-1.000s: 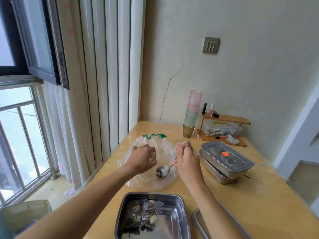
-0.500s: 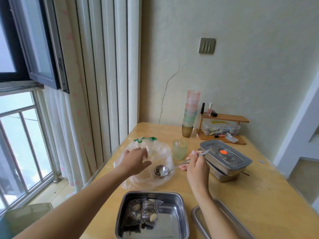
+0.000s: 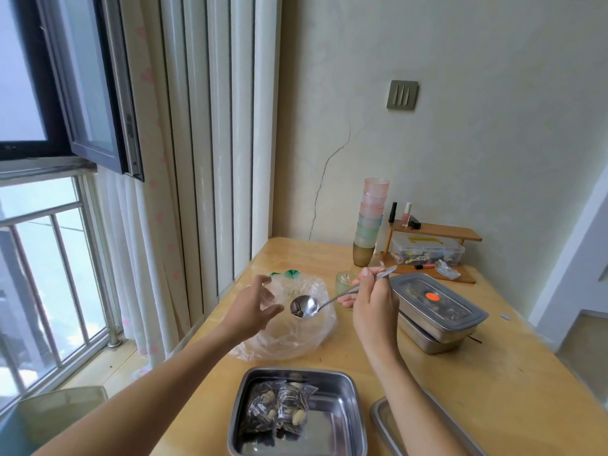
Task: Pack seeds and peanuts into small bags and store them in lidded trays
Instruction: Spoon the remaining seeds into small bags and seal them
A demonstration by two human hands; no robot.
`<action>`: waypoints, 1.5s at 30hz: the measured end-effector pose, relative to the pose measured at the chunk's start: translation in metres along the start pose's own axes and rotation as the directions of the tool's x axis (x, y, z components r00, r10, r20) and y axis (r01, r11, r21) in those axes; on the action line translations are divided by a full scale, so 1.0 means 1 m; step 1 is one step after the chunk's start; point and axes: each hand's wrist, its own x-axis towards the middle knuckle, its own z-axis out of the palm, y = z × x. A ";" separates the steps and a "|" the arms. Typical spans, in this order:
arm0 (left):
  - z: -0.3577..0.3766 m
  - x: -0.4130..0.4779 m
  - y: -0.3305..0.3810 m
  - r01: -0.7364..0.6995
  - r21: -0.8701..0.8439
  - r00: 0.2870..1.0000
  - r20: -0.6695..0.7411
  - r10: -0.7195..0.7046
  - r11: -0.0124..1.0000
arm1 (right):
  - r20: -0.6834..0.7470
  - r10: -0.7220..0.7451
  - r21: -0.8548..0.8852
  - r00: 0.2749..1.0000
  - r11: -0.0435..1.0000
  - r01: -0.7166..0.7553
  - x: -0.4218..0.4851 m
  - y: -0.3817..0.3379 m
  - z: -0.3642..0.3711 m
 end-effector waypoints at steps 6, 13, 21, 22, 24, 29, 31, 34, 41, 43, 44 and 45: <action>-0.001 -0.005 0.006 -0.097 -0.032 0.995 -0.009 0.097 0.995 | -0.109 -0.188 0.081 0.976 0.977 0.197 -0.004 -0.044 0.003; 0.013 -0.002 0.006 0.001 -0.205 0.999 0.032 0.006 0.979 | 0.122 -0.434 0.108 0.893 0.900 0.423 -0.018 -0.058 0.011; 0.017 -0.003 0.011 0.025 -0.334 1.000 0.025 -0.018 0.942 | 0.366 -0.675 0.092 0.641 0.712 0.697 -0.028 -0.046 0.004; 0.017 -0.003 0.011 0.033 -0.331 0.999 0.030 -0.025 0.943 | 0.375 -0.683 0.100 0.627 0.702 0.705 -0.028 -0.046 0.003; 0.019 -0.002 0.010 0.049 -0.329 0.998 0.041 -0.038 0.943 | 0.392 -0.702 0.119 0.595 0.680 0.723 -0.027 -0.046 0.000; 0.020 -0.001 0.005 0.081 -0.304 0.997 0.024 -0.078 0.949 | 0.248 -0.645 0.069 0.723 0.756 0.651 -0.023 -0.039 0.001; 0.018 -0.001 0.004 0.112 -0.291 0.993 -0.007 -0.119 0.950 | 0.087 -0.480 0.097 0.873 0.876 0.472 -0.020 -0.030 0.002; 0.013 -0.003 0.005 0.145 -0.288 0.986 -0.043 -0.164 0.947 | -0.042 -0.057 0.184 0.997 0.981 0.064 -0.017 -0.008 0.004; 0.005 -0.008 0.003 0.083 -0.254 0.992 -0.070 -0.104 0.964 | 0.117 0.648 0.328 0.752 0.690 -0.646 -0.018 0.059 0.012; 0.007 -0.009 0.004 0.037 -0.232 0.998 -0.043 -0.048 0.972 | 0.144 0.713 0.217 0.686 0.653 -0.725 -0.017 0.078 0.015; 0.009 -0.009 0.005 0.013 -0.226 0.999 -0.029 -0.020 0.974 | 0.152 0.736 0.162 0.660 0.640 -0.751 -0.018 0.083 0.014; 0.011 -0.010 0.005 -0.001 -0.220 1.000 -0.011 -0.001 0.976 | 0.158 0.753 0.124 0.639 0.627 -0.769 -0.018 0.087 0.014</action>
